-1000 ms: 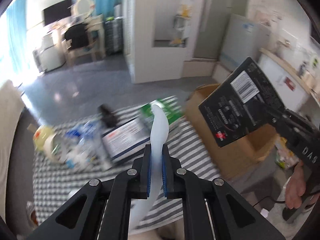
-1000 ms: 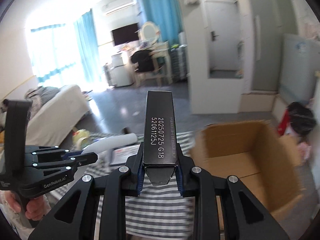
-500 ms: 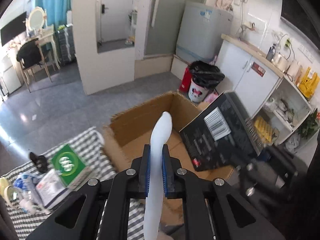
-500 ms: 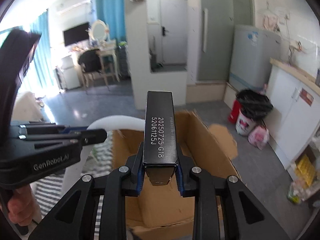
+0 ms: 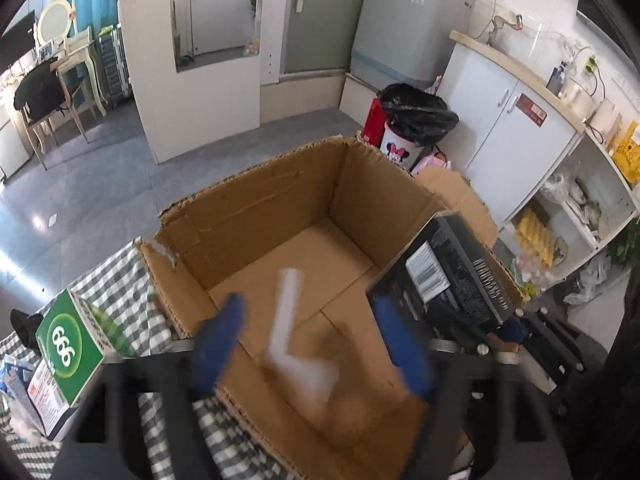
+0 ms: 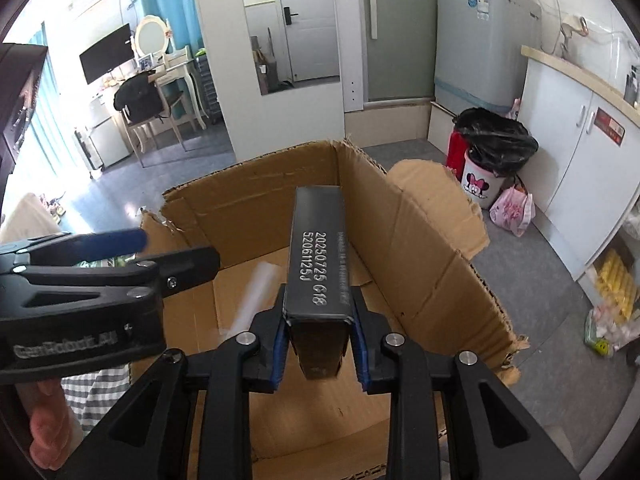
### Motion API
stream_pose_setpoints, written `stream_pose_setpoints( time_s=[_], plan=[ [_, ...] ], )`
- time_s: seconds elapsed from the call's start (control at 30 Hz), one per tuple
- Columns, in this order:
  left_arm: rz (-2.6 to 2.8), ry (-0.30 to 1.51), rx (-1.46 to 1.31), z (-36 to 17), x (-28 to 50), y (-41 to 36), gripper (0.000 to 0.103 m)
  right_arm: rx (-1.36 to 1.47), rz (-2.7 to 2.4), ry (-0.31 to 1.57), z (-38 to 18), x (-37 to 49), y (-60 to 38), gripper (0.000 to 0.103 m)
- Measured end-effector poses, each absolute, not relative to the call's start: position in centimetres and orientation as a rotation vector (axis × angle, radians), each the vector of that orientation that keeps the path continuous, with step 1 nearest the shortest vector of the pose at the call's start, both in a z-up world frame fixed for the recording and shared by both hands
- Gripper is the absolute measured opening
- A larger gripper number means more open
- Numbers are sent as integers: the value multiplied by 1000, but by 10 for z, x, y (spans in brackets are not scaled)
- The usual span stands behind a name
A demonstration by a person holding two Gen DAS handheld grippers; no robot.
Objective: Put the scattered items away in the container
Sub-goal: 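Move both tools back over the table, then grasp the white plastic cylinder with left tool while right tool grasps the green box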
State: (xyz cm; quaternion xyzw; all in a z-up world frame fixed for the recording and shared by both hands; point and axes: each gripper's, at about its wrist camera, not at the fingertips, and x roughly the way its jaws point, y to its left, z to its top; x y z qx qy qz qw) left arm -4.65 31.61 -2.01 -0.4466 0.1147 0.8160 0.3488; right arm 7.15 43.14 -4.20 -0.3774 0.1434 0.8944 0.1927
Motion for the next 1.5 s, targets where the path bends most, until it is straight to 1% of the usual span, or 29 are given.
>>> stream_pose_setpoints(
  time_s=[0.03, 0.07, 0.13, 0.3, 0.53, 0.77, 0.83, 0.93, 1.07, 1.23, 1.37, 1.5],
  plan=[
    [2126, 297, -1147, -20, -47, 316, 93, -1039, 2521, 421, -41, 74, 432, 67],
    [2134, 298, -1142, -19, -47, 316, 97, -1016, 2526, 430, -39, 76, 432, 79],
    [2125, 304, -1146, -19, -48, 317, 97, -966, 2547, 440, -30, 82, 430, 79],
    [2134, 282, -1159, -14, -50, 310, 98, -947, 2551, 390, -17, 84, 418, 79],
    [2195, 240, -1125, 15, -37, 276, 98, -905, 2589, 377, 2, 93, 397, 79],
    [2336, 279, -1044, 64, -3, 214, 99, -834, 2689, 359, 32, 111, 357, 79],
    [2386, 280, -1039, 72, 5, 192, 103, -826, 2723, 335, 40, 113, 342, 79],
    [2477, 290, -1038, 75, 17, 155, 103, -824, 2792, 311, 47, 111, 314, 79],
    [2568, 289, -1083, 65, 28, 100, 103, -863, 2862, 275, 45, 101, 279, 79],
    [2680, 215, -1193, 40, 30, 29, 103, -970, 2944, 254, 27, 82, 235, 79],
    [2749, 187, -1300, 2, 32, -22, 103, -1070, 2966, 230, 4, 63, 208, 79],
    [2777, 150, -1331, -36, 42, -60, 103, -1110, 2948, 131, -15, 44, 189, 79]
  ],
)
